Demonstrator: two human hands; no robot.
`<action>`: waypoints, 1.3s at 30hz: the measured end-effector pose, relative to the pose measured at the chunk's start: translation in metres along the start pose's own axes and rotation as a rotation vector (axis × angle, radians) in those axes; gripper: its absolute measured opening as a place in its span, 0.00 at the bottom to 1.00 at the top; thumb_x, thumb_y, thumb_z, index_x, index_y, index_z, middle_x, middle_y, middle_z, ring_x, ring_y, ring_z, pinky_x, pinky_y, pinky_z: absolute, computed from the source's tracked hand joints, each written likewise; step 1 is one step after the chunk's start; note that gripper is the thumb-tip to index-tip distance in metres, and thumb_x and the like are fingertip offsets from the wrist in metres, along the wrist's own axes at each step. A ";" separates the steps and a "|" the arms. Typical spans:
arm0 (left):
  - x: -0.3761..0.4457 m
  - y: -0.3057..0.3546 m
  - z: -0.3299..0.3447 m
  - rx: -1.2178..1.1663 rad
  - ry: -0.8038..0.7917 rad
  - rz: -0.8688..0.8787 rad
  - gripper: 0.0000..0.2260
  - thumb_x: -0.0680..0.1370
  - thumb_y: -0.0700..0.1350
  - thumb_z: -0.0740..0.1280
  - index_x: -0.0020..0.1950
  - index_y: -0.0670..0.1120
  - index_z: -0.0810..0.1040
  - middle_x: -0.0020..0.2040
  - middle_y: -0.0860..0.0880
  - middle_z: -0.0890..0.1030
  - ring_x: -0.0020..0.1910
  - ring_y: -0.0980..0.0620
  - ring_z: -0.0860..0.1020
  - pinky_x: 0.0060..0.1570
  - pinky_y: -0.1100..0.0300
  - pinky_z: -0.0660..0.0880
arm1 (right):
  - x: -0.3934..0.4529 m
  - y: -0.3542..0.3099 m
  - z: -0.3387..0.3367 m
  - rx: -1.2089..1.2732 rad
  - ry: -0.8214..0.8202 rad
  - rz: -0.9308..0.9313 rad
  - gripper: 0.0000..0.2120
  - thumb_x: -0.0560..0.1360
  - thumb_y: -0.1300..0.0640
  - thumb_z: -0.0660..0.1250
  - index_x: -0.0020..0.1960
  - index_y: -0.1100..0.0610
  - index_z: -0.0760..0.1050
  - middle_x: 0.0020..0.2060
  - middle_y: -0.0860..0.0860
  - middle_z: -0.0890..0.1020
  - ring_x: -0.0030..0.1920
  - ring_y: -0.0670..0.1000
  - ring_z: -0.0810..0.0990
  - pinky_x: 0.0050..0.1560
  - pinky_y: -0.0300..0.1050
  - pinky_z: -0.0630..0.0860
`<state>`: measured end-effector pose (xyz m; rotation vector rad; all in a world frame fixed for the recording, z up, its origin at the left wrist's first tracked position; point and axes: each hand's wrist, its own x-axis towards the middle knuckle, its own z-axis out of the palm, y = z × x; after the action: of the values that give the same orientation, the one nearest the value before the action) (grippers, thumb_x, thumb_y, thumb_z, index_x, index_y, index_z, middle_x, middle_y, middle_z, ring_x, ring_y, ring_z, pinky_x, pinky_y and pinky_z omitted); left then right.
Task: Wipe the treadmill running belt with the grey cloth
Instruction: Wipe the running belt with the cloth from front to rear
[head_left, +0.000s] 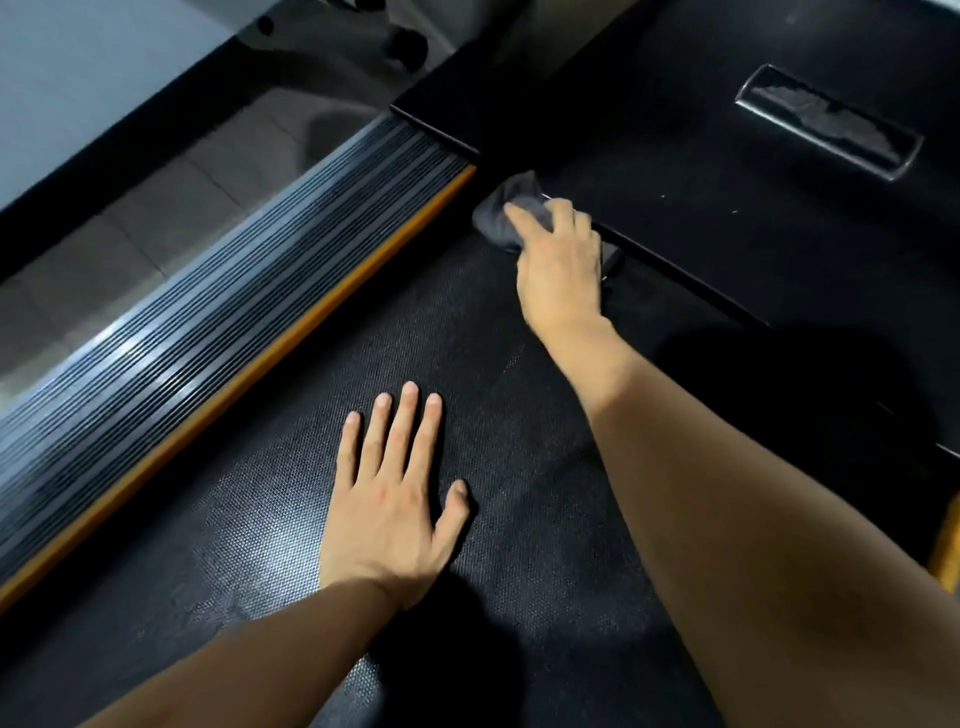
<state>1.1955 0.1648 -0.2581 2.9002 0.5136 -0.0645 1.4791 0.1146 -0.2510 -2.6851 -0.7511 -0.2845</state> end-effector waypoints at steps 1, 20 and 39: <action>0.002 0.000 0.000 0.002 0.002 0.000 0.35 0.80 0.60 0.54 0.83 0.48 0.50 0.84 0.47 0.50 0.83 0.46 0.47 0.80 0.41 0.49 | -0.002 -0.005 0.000 0.017 0.006 0.036 0.26 0.75 0.61 0.64 0.72 0.47 0.71 0.65 0.57 0.72 0.62 0.61 0.71 0.63 0.56 0.69; 0.002 -0.002 0.004 0.018 0.025 -0.026 0.34 0.79 0.61 0.51 0.83 0.48 0.52 0.84 0.46 0.52 0.83 0.44 0.49 0.80 0.43 0.45 | -0.109 0.011 -0.037 0.033 -0.051 -0.171 0.25 0.72 0.59 0.65 0.69 0.48 0.74 0.60 0.57 0.75 0.53 0.61 0.74 0.55 0.57 0.73; 0.000 -0.002 0.003 0.002 0.072 -0.026 0.34 0.79 0.61 0.52 0.83 0.48 0.54 0.84 0.45 0.53 0.82 0.44 0.50 0.80 0.43 0.44 | -0.132 -0.015 -0.040 -0.105 -0.061 0.028 0.28 0.75 0.59 0.64 0.74 0.46 0.67 0.65 0.55 0.72 0.58 0.59 0.72 0.58 0.54 0.69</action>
<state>1.1949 0.1662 -0.2619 2.9069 0.5640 0.0361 1.3559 0.0508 -0.2468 -2.8123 -0.7351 -0.2422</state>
